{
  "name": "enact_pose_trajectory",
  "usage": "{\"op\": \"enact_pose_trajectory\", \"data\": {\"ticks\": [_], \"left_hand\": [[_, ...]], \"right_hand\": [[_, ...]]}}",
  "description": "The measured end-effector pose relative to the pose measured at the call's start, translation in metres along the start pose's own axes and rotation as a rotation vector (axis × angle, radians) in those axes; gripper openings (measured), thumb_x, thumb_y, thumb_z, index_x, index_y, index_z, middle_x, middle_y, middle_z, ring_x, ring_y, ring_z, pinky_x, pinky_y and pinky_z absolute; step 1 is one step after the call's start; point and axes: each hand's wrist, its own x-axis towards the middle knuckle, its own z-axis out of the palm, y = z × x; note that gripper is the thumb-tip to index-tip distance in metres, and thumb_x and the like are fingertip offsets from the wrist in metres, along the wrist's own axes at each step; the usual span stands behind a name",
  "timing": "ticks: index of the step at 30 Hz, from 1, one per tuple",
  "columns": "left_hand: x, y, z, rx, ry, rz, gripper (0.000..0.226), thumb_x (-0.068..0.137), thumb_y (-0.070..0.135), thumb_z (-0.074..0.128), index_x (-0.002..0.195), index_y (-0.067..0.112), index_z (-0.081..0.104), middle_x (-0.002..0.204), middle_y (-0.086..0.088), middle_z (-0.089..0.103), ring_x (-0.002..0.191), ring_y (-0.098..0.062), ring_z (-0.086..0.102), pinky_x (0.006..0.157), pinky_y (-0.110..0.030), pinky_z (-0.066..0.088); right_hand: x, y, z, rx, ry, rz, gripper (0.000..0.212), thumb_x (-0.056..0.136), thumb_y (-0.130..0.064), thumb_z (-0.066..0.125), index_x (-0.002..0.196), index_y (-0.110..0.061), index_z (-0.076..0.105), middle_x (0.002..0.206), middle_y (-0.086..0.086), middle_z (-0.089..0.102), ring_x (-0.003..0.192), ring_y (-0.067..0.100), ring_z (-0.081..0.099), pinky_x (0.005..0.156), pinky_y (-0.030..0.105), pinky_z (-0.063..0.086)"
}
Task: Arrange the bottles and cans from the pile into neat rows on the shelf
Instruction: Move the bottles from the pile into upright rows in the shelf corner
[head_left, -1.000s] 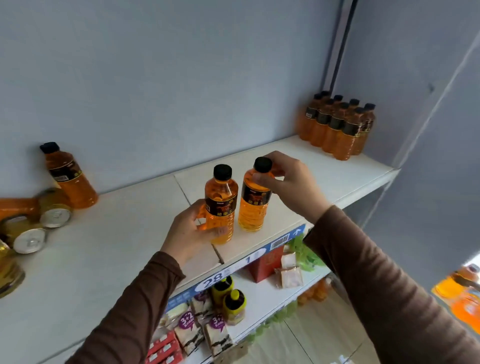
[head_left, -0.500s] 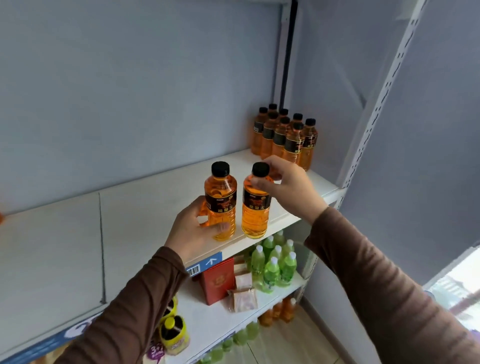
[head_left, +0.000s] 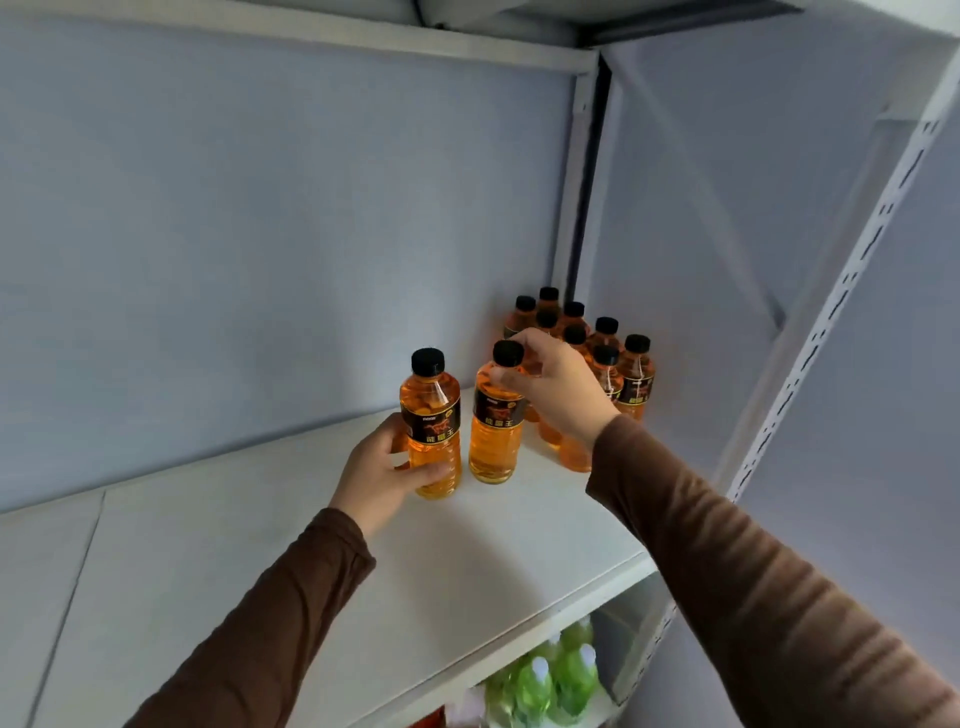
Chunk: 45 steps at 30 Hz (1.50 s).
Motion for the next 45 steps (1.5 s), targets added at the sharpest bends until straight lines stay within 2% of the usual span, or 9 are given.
{"op": "enact_pose_trajectory", "data": {"ticks": [5, 9, 13, 19, 27, 32, 36, 39, 45], "left_hand": [[0.045, -0.02, 0.009, 0.017, 0.023, -0.044, 0.052, 0.072, 0.03, 0.087, 0.115, 0.037, 0.061, 0.11, 0.021, 0.069, 0.107, 0.001, 0.06, 0.085, -0.021, 0.044], [0.072, -0.031, 0.018, 0.033, 0.046, -0.079, 0.051, 0.072, 0.029, 0.087, 0.113, 0.041, 0.059, 0.111, 0.023, 0.067, 0.106, 0.006, 0.059, 0.085, -0.019, 0.043], [0.096, -0.04, 0.028, 0.069, 0.068, -0.114, 0.056, 0.074, 0.028, 0.086, 0.121, 0.033, 0.057, 0.116, 0.015, 0.065, 0.11, -0.005, 0.057, 0.091, -0.029, 0.043], [0.123, -0.048, 0.038, 0.077, 0.076, -0.176, 0.062, 0.075, 0.03, 0.085, 0.128, 0.023, 0.055, 0.124, 0.003, 0.063, 0.116, -0.02, 0.056, 0.101, -0.043, 0.045], [0.141, -0.053, 0.043, 0.062, 0.053, -0.196, 0.059, 0.077, 0.028, 0.083, 0.127, 0.027, 0.05, 0.121, 0.005, 0.061, 0.116, -0.02, 0.055, 0.1, -0.04, 0.045], [0.138, -0.064, 0.047, 0.026, 0.067, -0.205, 0.062, 0.076, 0.033, 0.084, 0.127, 0.034, 0.048, 0.12, 0.014, 0.06, 0.116, -0.015, 0.055, 0.097, -0.034, 0.046], [0.131, -0.077, 0.052, 0.071, 0.083, -0.225, 0.07, 0.075, 0.027, 0.085, 0.132, 0.035, 0.045, 0.128, 0.007, 0.06, 0.117, -0.017, 0.058, 0.102, -0.039, 0.048], [0.13, -0.082, 0.054, 0.108, 0.104, -0.234, 0.067, 0.075, 0.029, 0.085, 0.127, 0.038, 0.044, 0.124, 0.008, 0.061, 0.114, -0.017, 0.061, 0.097, -0.033, 0.049], [0.144, -0.077, 0.059, 0.202, 0.158, -0.226, 0.062, 0.08, 0.032, 0.081, 0.132, 0.022, 0.048, 0.131, -0.003, 0.062, 0.12, -0.026, 0.059, 0.105, -0.048, 0.047]], "right_hand": [[0.065, 0.012, 0.006, -0.036, -0.028, 0.006, 0.02, 0.09, -0.03, 0.068, 0.104, -0.02, 0.058, 0.096, -0.005, 0.064, 0.09, 0.013, 0.061, 0.076, 0.03, 0.051], [0.109, 0.022, 0.011, -0.09, -0.052, 0.034, 0.023, 0.09, -0.03, 0.068, 0.105, -0.017, 0.056, 0.1, 0.003, 0.064, 0.093, 0.021, 0.06, 0.08, 0.039, 0.052], [0.141, 0.035, 0.02, -0.076, -0.088, 0.106, 0.028, 0.091, -0.025, 0.066, 0.112, -0.011, 0.054, 0.106, 0.01, 0.064, 0.098, 0.027, 0.061, 0.087, 0.044, 0.053], [0.171, 0.054, 0.033, -0.143, -0.161, 0.168, 0.03, 0.094, -0.023, 0.062, 0.119, -0.01, 0.049, 0.111, 0.011, 0.061, 0.104, 0.028, 0.06, 0.084, 0.037, 0.05], [0.189, 0.066, 0.042, -0.264, -0.225, 0.18, 0.036, 0.097, -0.024, 0.058, 0.126, -0.008, 0.045, 0.117, 0.015, 0.06, 0.105, 0.03, 0.06, 0.089, 0.041, 0.053], [0.194, 0.066, 0.037, -0.491, -0.272, 0.046, 0.035, 0.096, -0.026, 0.059, 0.125, -0.01, 0.046, 0.112, 0.012, 0.062, 0.1, 0.029, 0.061, 0.079, 0.036, 0.051], [0.197, 0.061, 0.027, -0.771, -0.269, -0.13, 0.036, 0.094, -0.026, 0.062, 0.124, -0.011, 0.053, 0.114, 0.012, 0.063, 0.102, 0.03, 0.06, 0.077, 0.036, 0.049], [0.203, 0.057, 0.021, -0.905, -0.275, -0.197, 0.029, 0.093, -0.024, 0.063, 0.118, -0.012, 0.057, 0.11, 0.011, 0.064, 0.1, 0.031, 0.061, 0.074, 0.037, 0.048], [0.208, 0.06, 0.016, -0.98, -0.299, -0.289, 0.019, 0.093, -0.015, 0.062, 0.112, -0.014, 0.059, 0.104, 0.008, 0.063, 0.096, 0.029, 0.061, 0.068, 0.035, 0.044]]}}
